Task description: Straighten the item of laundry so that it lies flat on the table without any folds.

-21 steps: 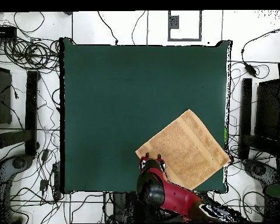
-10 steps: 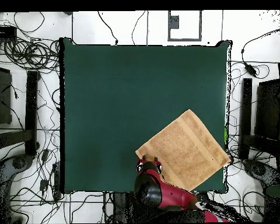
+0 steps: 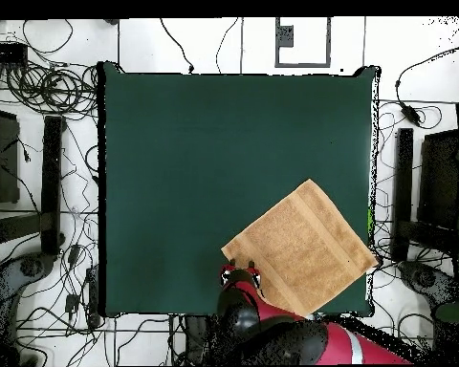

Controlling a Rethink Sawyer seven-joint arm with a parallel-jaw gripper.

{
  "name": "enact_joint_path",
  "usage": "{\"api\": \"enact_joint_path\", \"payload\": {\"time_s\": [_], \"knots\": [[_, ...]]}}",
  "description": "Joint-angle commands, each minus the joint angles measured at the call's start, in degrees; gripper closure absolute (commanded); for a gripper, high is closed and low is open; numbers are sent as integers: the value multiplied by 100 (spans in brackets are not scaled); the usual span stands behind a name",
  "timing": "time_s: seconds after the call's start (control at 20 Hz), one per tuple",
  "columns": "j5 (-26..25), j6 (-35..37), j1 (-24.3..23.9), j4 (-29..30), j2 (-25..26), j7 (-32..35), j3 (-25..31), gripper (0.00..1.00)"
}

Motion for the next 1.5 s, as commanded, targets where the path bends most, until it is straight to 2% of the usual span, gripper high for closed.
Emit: {"api": "enact_joint_path", "payload": {"time_s": [0.05,0.45,0.7,1.1,1.5], "knots": [[343,-168,358,-1007,820,1342,568,0],[564,-232,531,-1135,905,1482,689,0],[790,-247,731,-1043,754,1530,549,0],[671,-264,622,-1078,804,1575,643,0],[770,-333,698,-1085,839,1646,656,0]]}}
